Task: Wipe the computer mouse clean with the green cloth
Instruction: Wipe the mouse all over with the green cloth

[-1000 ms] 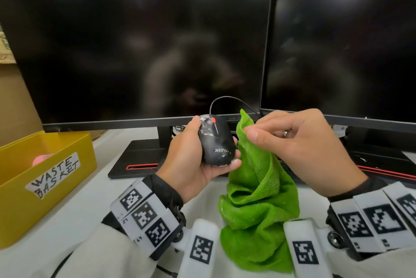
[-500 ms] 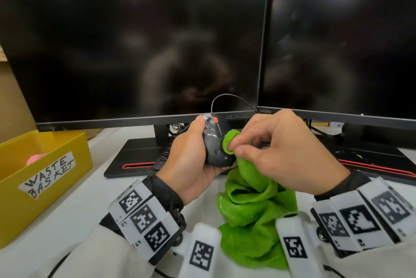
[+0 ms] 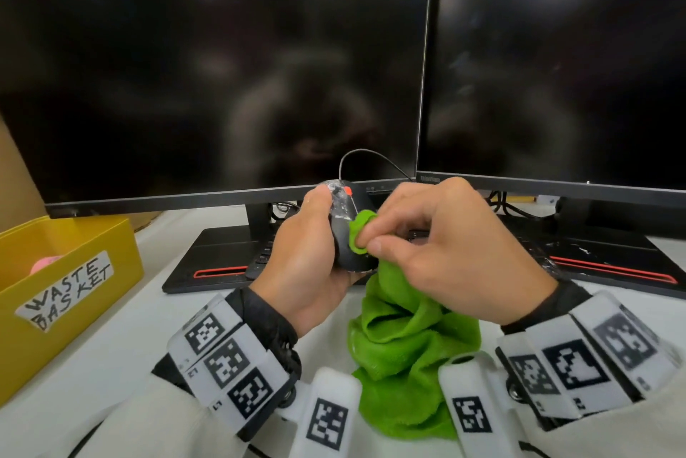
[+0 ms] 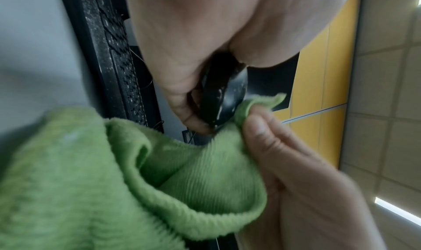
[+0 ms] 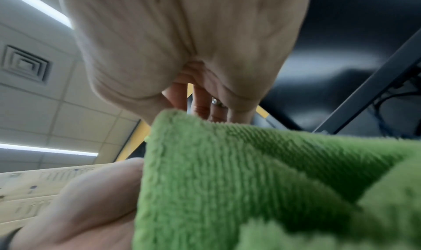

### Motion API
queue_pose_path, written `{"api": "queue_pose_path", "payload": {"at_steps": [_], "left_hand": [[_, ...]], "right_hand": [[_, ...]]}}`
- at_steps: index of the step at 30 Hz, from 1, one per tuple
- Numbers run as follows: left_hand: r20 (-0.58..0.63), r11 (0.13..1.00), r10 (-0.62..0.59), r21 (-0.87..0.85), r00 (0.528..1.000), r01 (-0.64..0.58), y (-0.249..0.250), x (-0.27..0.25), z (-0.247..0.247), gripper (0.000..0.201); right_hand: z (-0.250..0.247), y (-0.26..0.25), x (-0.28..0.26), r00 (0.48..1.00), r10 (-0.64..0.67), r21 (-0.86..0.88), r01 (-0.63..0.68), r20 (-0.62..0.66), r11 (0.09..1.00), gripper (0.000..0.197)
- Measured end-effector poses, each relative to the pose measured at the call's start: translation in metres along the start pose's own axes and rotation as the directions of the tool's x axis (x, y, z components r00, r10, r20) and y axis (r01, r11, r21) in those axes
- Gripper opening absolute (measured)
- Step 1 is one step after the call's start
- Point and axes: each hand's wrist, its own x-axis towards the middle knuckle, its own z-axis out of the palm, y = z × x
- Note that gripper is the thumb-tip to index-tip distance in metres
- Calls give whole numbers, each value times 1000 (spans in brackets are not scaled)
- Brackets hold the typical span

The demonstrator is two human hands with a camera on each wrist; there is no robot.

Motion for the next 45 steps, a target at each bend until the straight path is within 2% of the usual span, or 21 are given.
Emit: {"api": "queue_pose_path", "payload": {"at_steps": [4, 7, 9, 12, 15, 19, 23, 26, 32, 34, 37, 39, 45], "left_hand": [[-3, 999, -18, 30, 1000, 18, 1, -1, -4, 48], [-3, 1000, -6, -3, 1000, 6, 3, -1, -2, 46], [-10, 1000, -1, 1, 1000, 1, 2, -1, -1, 47], [-12, 999, 1, 36, 1000, -1, 0, -2, -3, 47], [-45, 1000, 13, 28, 999, -11, 3, -3, -2, 45], [-83, 1000, 6, -14, 997, -7, 7, -2, 1, 48], [-47, 1000, 1, -16, 999, -2, 5, 1, -4, 42], [-52, 1000, 7, 3, 999, -6, 2, 0, -7, 39], [-70, 1000, 29, 14, 997, -28, 1, 2, -3, 47], [-48, 999, 29, 14, 998, -29, 0, 5, -4, 46], [4, 999, 14, 39, 1000, -14, -2, 4, -7, 33], [22, 999, -12, 48, 1000, 10, -3, 2, -6, 35], [118, 998, -62, -25, 991, 65, -8, 4, -1, 68]], "right_hand": [[6, 0, 1, 998, -9, -35, 11, 64, 999, 16], [-4, 12, -1, 999, 41, -45, -39, 26, 998, 19], [-3, 9, -1, 1000, 21, -28, -21, 9, 999, 18], [9, -6, -3, 994, -58, -27, 61, 91, 998, 17], [6, -6, -4, 986, -9, -147, 34, 168, 989, 18], [-5, 2, -4, 991, 66, -210, -41, 115, 977, 21], [3, -10, -6, 993, 13, -115, 1, 121, 993, 18], [10, -14, -4, 987, -6, -126, 26, 159, 992, 18], [-5, 3, -4, 988, 122, -223, -98, 96, 970, 20], [-3, -3, -6, 988, 90, -175, -68, 123, 982, 19], [8, -15, -6, 986, -4, -100, 21, 169, 995, 16], [12, -11, -4, 990, -8, -100, 22, 137, 995, 17], [-1, 11, 1, 996, 40, -63, -44, -74, 997, 21]]}}
